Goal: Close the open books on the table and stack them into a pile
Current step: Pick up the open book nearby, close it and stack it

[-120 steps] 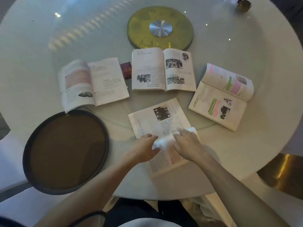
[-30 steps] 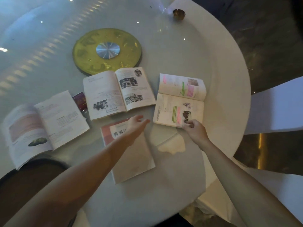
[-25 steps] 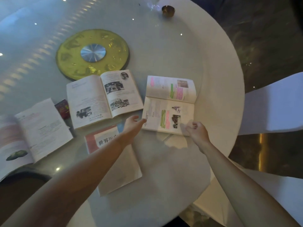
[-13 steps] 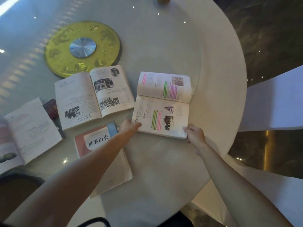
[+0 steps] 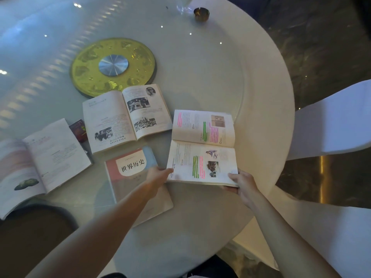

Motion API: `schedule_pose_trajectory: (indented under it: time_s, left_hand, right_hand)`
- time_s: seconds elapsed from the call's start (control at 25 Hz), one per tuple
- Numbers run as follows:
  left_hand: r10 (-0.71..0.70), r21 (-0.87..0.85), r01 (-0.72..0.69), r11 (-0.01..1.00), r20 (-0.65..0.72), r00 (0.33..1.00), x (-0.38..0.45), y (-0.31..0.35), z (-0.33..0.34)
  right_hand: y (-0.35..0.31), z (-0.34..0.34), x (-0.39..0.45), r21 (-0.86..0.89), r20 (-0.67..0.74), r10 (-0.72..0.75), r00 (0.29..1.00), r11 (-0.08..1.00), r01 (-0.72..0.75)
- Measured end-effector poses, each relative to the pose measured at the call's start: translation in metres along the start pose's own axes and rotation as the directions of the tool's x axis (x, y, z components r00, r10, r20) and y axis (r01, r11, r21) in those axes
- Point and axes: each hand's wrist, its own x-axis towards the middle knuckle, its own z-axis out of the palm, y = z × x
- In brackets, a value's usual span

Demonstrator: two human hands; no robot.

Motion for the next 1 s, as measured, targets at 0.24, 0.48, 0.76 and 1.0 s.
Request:
schedule_pose_trajectory:
  time_s: [0.24, 0.48, 0.76, 1.0]
  left_hand:
    - [-0.009, -0.217, 0.035, 0.976, 0.117, 0.993, -0.030, -0.015, -0.022]
    - [0.061, -0.435, -0.010, 0.901, 0.104, 0.993, -0.030, 0.029, -0.029]
    - [0.100, -0.515, -0.032, 0.857, 0.105, 0.989, -0.004, 0.069, -0.019]
    - [-0.112, -0.489, 0.130, 0.863, 0.065, 0.992, 0.004, 0.051, 0.034]
  right_hand:
    - [0.004, -0.004, -0.041, -0.025, -0.001, -0.055, 0.998, 0.998, 0.055]
    - [-0.038, 0.011, -0.047, 0.176, -0.054, -0.189, 0.980, 0.965, 0.196]
    - [-0.092, 0.020, 0.000, 0.089, 0.193, -0.191, 0.962, 0.980, 0.177]
    - [-0.100, 0.030, 0.059, -0.180, 0.102, -0.100, 0.990, 0.977, 0.117]
